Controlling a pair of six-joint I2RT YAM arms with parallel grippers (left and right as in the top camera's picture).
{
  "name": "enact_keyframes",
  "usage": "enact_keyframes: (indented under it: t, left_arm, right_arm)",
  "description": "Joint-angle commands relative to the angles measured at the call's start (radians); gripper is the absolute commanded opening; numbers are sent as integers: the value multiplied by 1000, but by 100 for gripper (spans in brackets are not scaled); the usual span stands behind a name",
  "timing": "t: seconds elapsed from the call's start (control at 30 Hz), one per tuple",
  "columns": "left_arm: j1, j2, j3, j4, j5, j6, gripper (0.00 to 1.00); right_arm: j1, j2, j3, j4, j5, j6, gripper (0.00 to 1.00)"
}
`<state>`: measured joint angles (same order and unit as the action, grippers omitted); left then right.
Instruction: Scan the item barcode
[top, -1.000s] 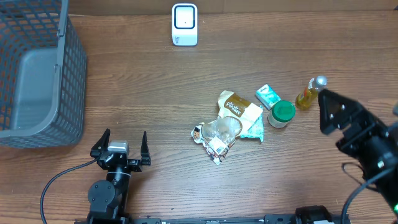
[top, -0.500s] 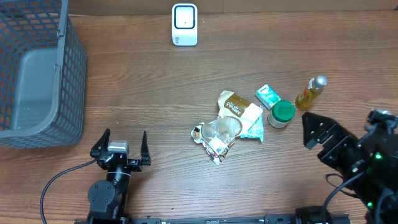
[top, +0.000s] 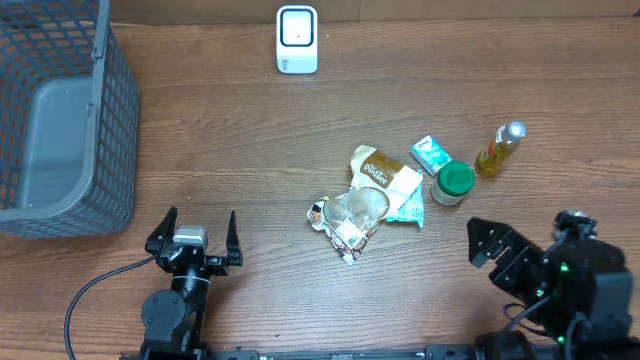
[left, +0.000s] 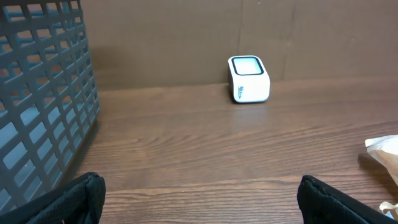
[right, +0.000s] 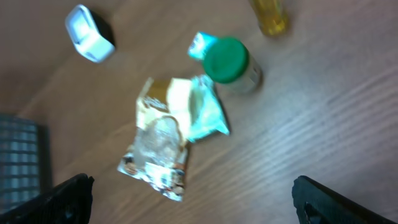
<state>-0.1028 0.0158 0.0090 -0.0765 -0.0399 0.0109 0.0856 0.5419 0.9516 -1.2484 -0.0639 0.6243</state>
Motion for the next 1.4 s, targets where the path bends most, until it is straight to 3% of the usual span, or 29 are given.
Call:
enact_keyframes:
  t: [0.0,0.2,0.4,0.57,0.87,1.13,1.37]
  left_arm:
    - [6,-11,-4,2,7,19,100]
    - [6,-11,-4,2,8,19,100]
    - [6,-11,-4,2,7,19,100]
    - [6,-11,-4,2,8,19,100]
    - [6,-11,-4,2,7,19,100]
    - [6,-11,-4,2,8,19,100]
    - [6,-11,-4,1,8,19,100]
  right_arm:
    - [-3,-38,-80,5,3,-5,100]
    - [-3,-129,-234,37,2,-4,100]
    - [-3,-205,-353,176,-8,-5,100]
    - [-3,-246,-414,417,-9,-30,100]
    - [-3,-253,-443,918,-31,-252,100]
    - [-16,-263,-467,1168,-36,-262,100]
    - [-43,-410,-654,1514,-76,-263,100]
